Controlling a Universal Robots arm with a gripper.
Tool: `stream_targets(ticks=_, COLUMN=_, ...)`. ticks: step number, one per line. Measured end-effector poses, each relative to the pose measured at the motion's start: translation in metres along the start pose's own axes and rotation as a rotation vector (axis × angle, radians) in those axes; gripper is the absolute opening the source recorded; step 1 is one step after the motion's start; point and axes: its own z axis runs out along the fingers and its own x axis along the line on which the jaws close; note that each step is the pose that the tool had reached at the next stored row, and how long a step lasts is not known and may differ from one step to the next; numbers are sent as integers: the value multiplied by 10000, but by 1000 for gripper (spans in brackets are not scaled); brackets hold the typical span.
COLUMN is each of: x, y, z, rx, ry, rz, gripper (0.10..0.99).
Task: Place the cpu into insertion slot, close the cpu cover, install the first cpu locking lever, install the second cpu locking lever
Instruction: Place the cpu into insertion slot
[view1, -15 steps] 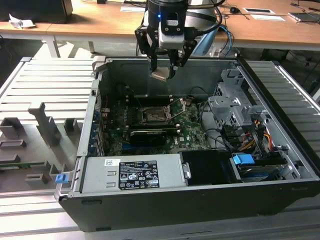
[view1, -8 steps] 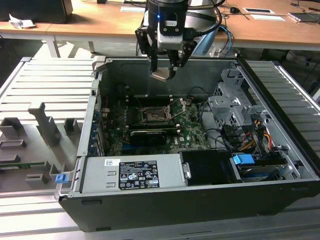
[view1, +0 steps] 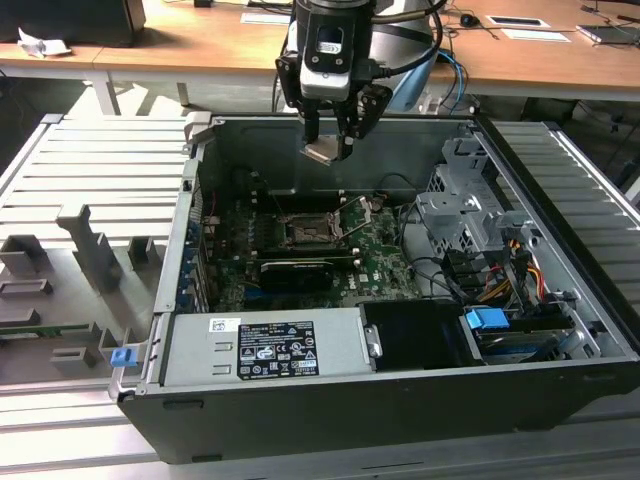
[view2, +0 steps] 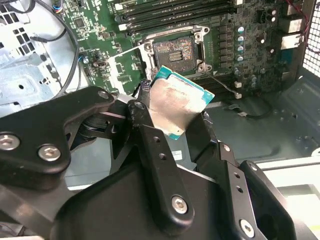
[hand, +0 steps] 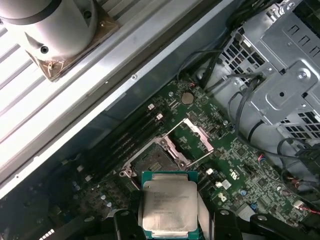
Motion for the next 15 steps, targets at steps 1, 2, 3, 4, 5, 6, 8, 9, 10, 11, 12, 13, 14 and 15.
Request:
stream_targets(ticks=1, x=0, y=0, z=1, rx=0, ry=-2, rz=16, gripper=525)
stream_targets(ticks=2, x=0, y=0, z=2, rx=-1, ry=-3, rz=35, gripper=525)
stream_targets(ticks=3, x=0, y=0, z=4, rx=-1, ry=-5, rz=60, gripper=525)
stream_targets(ticks=4, x=0, y=0, z=5, rx=-1, ry=-7, rz=79, gripper=525)
stream_targets(ticks=5, x=0, y=-1, z=6, rx=-2, ry=-9, rz=101, gripper=525)
stream_targets(ticks=6, x=0, y=-1, z=7, rx=-2, ry=-10, rz=119, gripper=525)
stream_targets(ticks=8, x=0, y=-1, z=9, rx=-4, ry=-16, rz=175, gripper=525)
stream_targets(ticks=9, x=0, y=-1, z=10, rx=-4, ry=-18, rz=197, gripper=525)
stream_targets(ticks=10, x=0, y=-1, z=11, rx=-5, ry=-22, rz=239, gripper=525)
stream_targets(ticks=11, x=0, y=-1, z=11, rx=-5, ry=-25, rz=280, gripper=525)
stream_targets(ticks=12, x=0, y=-1, z=12, rx=-7, ry=-29, rz=321, gripper=525)
stream_targets(ticks=13, x=0, y=-1, z=13, rx=-8, ry=-35, rz=384, gripper=525)
stream_targets(ticks=14, x=0, y=-1, z=14, rx=-11, ry=-45, rz=508, gripper=525)
stream_targets(ticks=15, x=0, y=-1, z=14, rx=-15, ry=-64, rz=709, gripper=525)
